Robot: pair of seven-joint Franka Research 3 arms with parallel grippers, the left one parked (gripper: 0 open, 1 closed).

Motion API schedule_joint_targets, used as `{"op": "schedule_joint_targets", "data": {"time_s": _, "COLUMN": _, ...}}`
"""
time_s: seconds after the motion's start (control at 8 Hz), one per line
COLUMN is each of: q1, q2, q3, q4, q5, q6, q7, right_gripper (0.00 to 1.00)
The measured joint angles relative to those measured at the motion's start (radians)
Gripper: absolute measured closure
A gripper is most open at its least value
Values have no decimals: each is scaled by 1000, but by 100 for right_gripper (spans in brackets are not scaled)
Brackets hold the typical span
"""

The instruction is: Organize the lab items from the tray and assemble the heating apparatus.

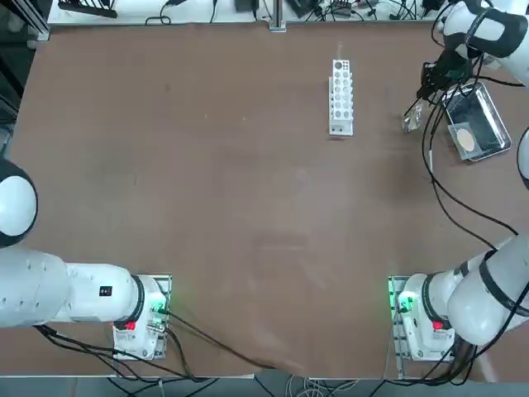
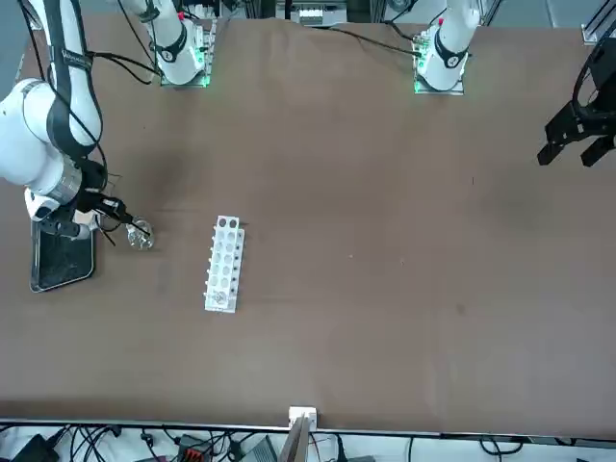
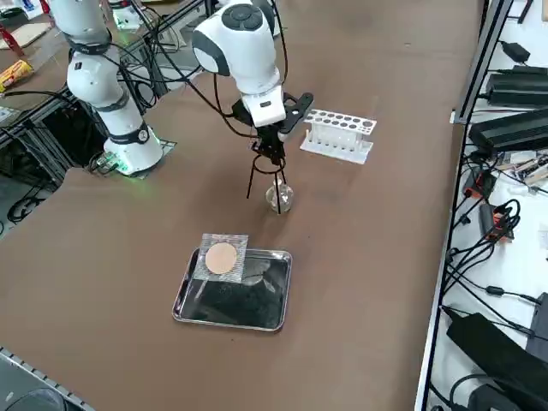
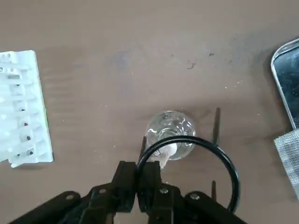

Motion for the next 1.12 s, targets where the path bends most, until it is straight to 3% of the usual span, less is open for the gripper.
{"op": "schedule_joint_targets", "data": {"time_s": 0.5, "q1": 7, "q2": 5, "q3": 1, "q4": -21, "q5": 27, "q6": 18, "q7": 0, "right_gripper": 93}}
{"op": "schedule_joint_targets", "data": {"time_s": 1.12, "q1": 17, "q2": 66, "q3": 3, "q4": -24, "q5": 40, "q6": 72, "q7": -14, "right_gripper": 93}}
